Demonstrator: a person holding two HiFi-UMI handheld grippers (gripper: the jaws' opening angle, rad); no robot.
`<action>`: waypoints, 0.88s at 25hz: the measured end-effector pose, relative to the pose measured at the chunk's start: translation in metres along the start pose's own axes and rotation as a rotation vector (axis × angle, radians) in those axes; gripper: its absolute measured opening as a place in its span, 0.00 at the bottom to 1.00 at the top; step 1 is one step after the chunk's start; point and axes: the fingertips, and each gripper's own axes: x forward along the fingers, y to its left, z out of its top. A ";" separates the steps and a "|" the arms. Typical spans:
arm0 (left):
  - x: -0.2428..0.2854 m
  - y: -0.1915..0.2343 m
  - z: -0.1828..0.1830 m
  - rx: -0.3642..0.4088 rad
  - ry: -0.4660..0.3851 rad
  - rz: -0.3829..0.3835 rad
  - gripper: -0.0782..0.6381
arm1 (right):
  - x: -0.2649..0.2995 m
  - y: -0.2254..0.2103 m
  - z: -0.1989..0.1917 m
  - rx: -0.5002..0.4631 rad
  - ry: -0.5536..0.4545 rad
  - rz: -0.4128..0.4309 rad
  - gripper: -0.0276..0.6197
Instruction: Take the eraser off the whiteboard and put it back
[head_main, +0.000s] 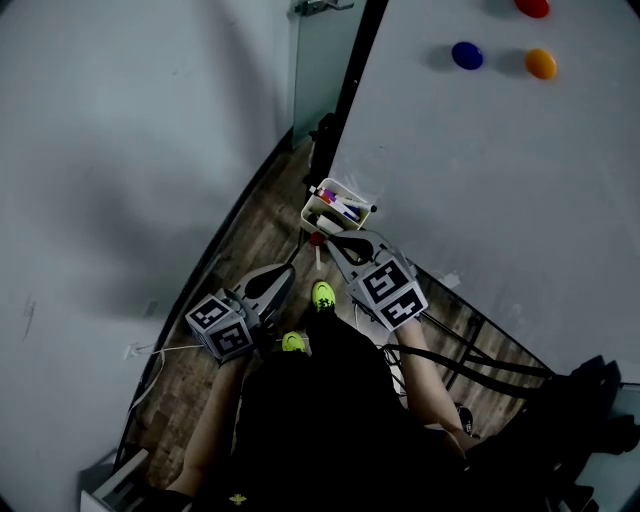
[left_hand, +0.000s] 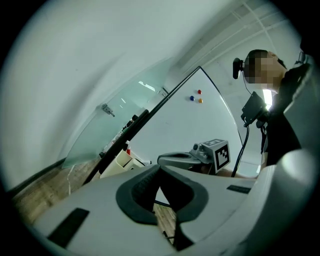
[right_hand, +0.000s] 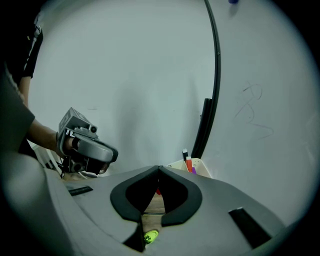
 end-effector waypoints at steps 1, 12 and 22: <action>-0.002 -0.003 -0.001 0.004 0.003 -0.004 0.12 | -0.003 0.003 0.000 0.001 -0.002 -0.006 0.04; -0.031 -0.036 -0.015 0.022 0.023 -0.056 0.12 | -0.033 0.054 -0.001 0.000 -0.014 -0.069 0.04; -0.048 -0.046 -0.026 0.021 -0.005 -0.033 0.12 | -0.045 0.065 -0.009 0.002 -0.027 -0.067 0.04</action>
